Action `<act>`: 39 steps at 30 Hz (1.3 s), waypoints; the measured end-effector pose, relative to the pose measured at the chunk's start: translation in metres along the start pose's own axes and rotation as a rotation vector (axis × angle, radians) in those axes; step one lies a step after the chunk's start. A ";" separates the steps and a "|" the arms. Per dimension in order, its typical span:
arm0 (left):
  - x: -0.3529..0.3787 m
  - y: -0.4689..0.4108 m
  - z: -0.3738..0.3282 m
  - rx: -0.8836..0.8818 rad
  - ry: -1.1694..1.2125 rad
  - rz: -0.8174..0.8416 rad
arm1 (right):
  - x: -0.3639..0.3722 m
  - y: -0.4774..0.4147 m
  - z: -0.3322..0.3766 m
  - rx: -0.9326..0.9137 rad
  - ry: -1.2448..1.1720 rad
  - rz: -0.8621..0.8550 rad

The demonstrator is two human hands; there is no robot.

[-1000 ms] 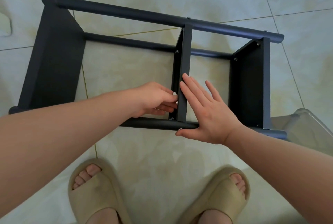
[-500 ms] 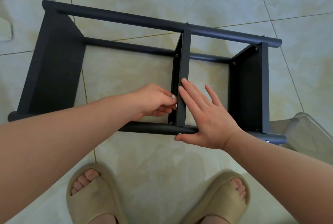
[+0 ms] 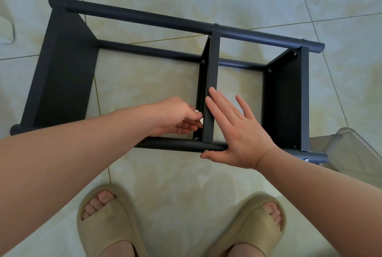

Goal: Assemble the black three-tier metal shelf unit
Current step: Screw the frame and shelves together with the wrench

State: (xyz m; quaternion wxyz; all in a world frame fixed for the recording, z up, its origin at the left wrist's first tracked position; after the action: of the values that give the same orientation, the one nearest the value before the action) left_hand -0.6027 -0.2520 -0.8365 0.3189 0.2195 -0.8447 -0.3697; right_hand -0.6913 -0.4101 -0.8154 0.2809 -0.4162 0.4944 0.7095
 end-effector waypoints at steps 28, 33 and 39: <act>-0.007 0.013 0.002 0.030 -0.386 0.035 | 0.000 0.000 0.000 0.009 0.007 0.010; -0.008 0.015 0.006 0.020 -0.473 0.059 | 0.000 0.000 0.000 0.008 0.001 0.005; -0.006 0.016 0.006 0.010 -0.643 0.054 | 0.000 0.000 0.000 0.008 0.009 0.008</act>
State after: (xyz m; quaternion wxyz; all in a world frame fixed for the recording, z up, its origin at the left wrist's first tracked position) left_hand -0.6055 -0.2354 -0.8297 0.0442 0.0704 -0.9094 -0.4075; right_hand -0.6918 -0.4098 -0.8156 0.2777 -0.4164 0.5002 0.7066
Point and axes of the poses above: each hand's wrist, its own y-axis away from the middle knuckle, its own x-axis out of the palm, z = x × y, the point moved 3 cm from there along -y, towards the middle knuckle, and after that the axes turned 14 degrees about z, right-handed, at the moved point
